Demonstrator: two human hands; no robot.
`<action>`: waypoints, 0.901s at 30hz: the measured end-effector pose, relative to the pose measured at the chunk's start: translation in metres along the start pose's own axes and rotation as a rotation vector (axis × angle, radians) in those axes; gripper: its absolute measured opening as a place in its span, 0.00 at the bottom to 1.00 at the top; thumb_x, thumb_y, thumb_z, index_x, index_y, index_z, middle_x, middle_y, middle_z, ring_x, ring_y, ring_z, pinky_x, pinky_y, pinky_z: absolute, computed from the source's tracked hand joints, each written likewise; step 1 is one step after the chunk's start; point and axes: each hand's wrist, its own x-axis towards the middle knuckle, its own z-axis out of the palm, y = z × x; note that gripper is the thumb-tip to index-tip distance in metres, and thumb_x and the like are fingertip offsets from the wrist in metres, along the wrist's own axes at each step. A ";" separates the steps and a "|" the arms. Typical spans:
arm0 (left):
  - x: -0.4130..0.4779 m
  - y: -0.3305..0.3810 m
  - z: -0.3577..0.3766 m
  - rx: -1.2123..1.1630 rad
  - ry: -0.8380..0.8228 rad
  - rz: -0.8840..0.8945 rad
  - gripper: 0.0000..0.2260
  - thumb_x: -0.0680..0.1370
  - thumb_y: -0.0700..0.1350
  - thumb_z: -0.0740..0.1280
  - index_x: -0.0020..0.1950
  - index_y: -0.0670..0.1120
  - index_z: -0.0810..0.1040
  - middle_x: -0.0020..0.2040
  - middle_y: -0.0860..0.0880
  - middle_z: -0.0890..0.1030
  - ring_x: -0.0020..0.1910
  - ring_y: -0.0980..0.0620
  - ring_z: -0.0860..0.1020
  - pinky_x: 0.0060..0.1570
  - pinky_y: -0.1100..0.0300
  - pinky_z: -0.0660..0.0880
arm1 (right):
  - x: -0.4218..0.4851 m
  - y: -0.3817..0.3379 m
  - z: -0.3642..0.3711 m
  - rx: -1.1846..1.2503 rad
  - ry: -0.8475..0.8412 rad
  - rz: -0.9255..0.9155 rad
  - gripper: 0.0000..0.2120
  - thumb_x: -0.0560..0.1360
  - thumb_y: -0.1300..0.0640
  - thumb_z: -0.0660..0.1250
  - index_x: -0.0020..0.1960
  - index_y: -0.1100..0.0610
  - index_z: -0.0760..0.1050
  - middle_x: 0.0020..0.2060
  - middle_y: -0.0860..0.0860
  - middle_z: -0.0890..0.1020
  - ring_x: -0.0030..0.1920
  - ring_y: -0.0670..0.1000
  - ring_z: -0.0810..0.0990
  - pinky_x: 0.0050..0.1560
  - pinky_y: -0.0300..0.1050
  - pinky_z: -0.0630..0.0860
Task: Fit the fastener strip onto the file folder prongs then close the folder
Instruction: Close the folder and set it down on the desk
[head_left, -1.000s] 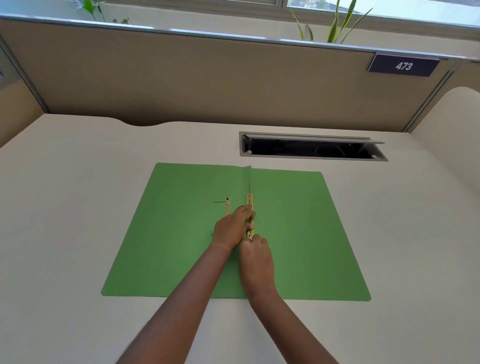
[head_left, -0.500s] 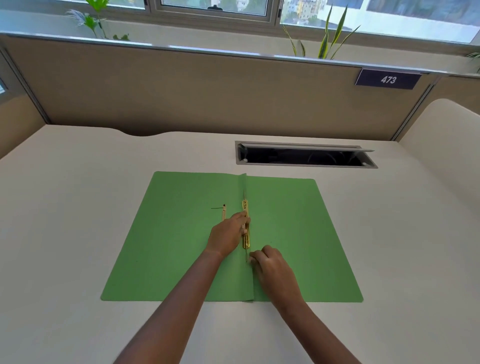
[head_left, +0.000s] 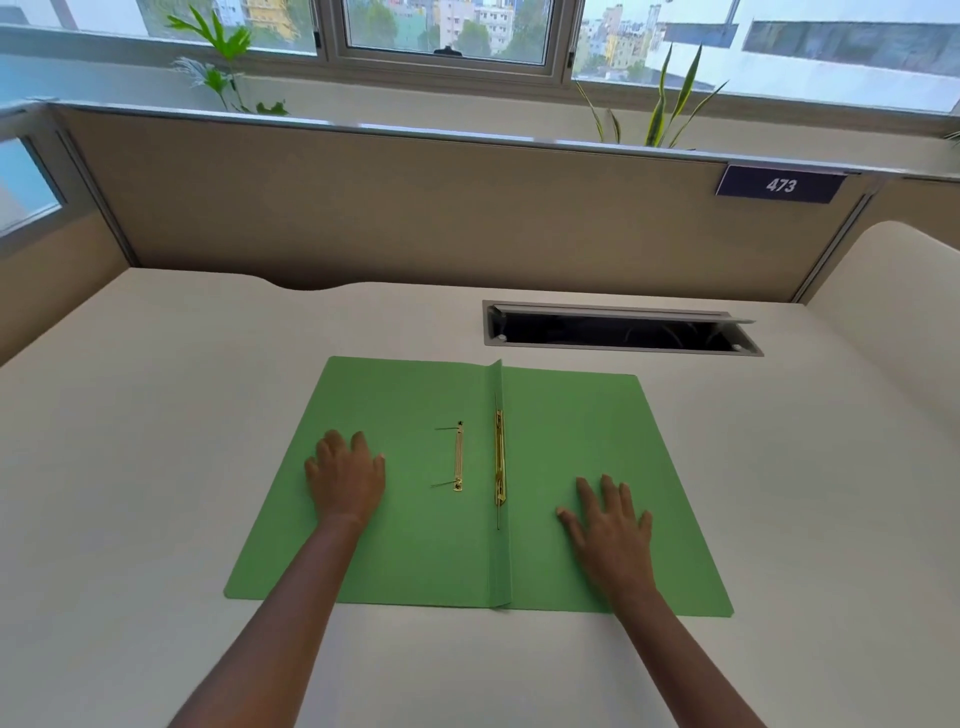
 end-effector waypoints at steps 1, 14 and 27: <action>0.001 -0.006 0.000 0.017 -0.011 -0.037 0.23 0.79 0.52 0.57 0.70 0.41 0.65 0.70 0.35 0.65 0.68 0.39 0.66 0.65 0.46 0.67 | -0.001 0.000 0.001 0.006 0.008 0.007 0.34 0.73 0.34 0.39 0.74 0.51 0.51 0.75 0.57 0.54 0.75 0.58 0.51 0.72 0.63 0.52; 0.007 -0.025 -0.021 -0.095 0.013 -0.422 0.29 0.77 0.52 0.62 0.67 0.30 0.63 0.67 0.34 0.64 0.64 0.39 0.66 0.63 0.47 0.67 | -0.002 0.002 0.013 0.054 0.093 0.014 0.57 0.54 0.30 0.14 0.74 0.49 0.52 0.75 0.56 0.55 0.75 0.58 0.51 0.72 0.62 0.48; 0.033 -0.042 -0.060 -0.444 -0.099 -0.603 0.16 0.76 0.39 0.62 0.61 0.32 0.72 0.64 0.31 0.71 0.63 0.34 0.70 0.64 0.48 0.67 | 0.000 0.003 0.018 0.082 0.116 0.031 0.57 0.55 0.30 0.15 0.73 0.50 0.54 0.75 0.57 0.56 0.75 0.58 0.52 0.72 0.63 0.47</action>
